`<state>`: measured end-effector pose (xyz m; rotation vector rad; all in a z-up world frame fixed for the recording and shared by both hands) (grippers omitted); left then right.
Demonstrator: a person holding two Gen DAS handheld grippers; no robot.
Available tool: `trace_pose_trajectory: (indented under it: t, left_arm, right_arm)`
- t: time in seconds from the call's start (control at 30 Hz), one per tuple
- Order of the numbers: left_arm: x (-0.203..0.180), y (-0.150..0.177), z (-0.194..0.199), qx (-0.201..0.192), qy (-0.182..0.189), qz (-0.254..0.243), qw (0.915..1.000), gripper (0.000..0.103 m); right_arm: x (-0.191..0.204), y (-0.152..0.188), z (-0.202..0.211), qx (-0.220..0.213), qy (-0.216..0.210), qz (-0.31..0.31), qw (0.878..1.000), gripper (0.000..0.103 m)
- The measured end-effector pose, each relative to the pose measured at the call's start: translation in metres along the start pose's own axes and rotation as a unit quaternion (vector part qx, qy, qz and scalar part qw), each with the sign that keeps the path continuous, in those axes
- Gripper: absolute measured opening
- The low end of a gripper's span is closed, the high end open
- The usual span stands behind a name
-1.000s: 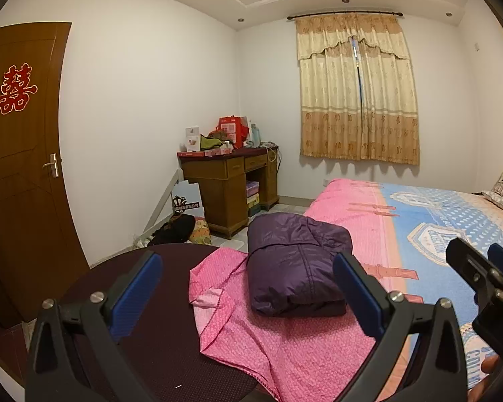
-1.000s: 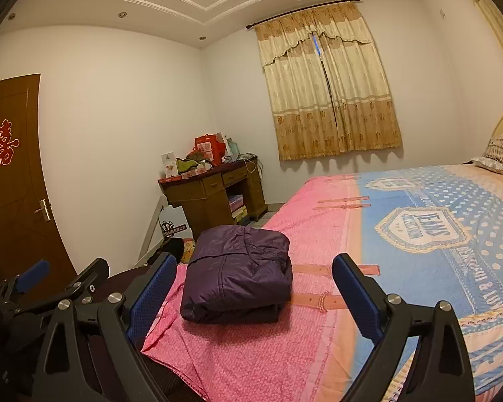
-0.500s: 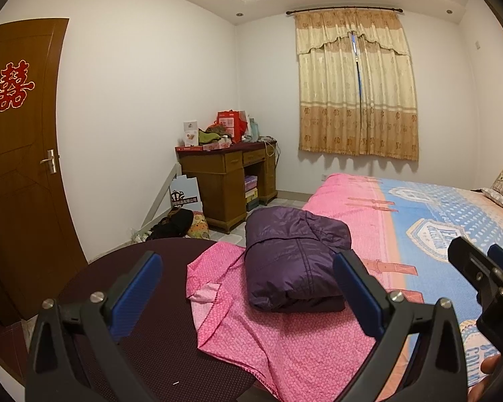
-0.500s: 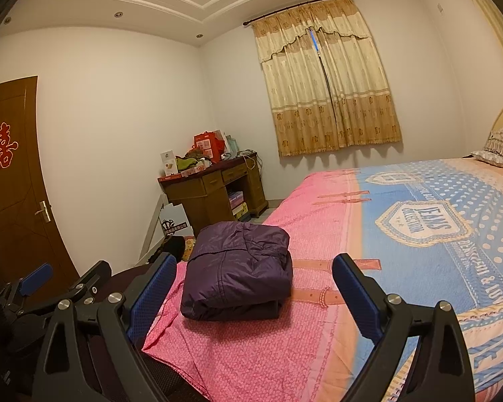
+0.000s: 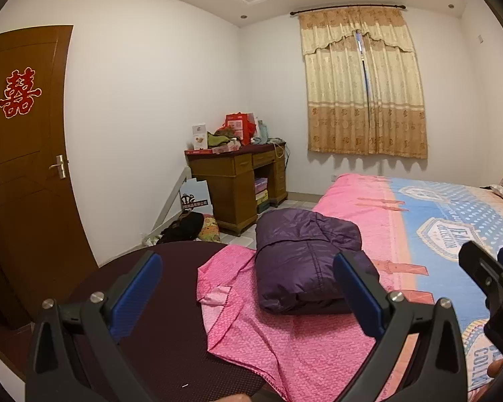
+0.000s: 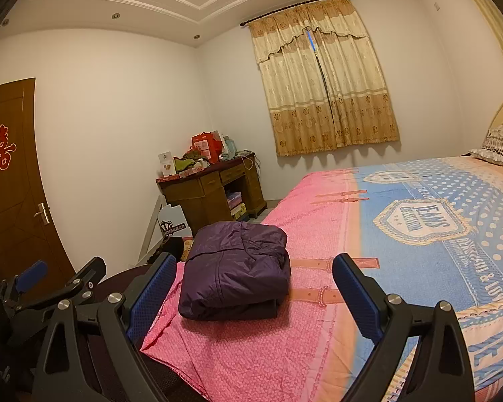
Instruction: Fold large clothes
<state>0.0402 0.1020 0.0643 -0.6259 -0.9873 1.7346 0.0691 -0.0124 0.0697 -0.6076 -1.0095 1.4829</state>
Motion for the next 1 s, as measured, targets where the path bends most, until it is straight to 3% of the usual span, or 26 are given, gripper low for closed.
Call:
trace_pose_trajectory:
  t: [0.63, 0.73, 1.0]
  left_arm:
    - [0.004, 0.001, -0.007, 0.01, -0.004, -0.001, 0.9999, 0.103]
    - [0.002, 0.001, -0.01, 0.009, 0.011, -0.006, 0.9999, 0.103]
    - [0.0, 0.006, -0.021, 0.032, 0.016, -0.014, 0.9993, 0.103]
  right_arm:
    - [-0.005, 0.002, -0.002, 0.003, -0.002, -0.002, 1.0, 0.094]
    - [-0.005, 0.003, -0.002, 0.005, -0.002, -0.002, 1.0, 0.094]
    - [-0.002, 0.006, -0.005, 0.009, -0.002, -0.001, 1.0, 0.094]
Point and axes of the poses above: each gripper's, at about its wrist camera, not at the fingertips, and z roughly against the way its jaws point, x to its left, y to its underside, the point moved 8 cm from there along -z, roughly the way its jaws point, and after that the axes turned 15 degrees about x, right-handed, at the moved point
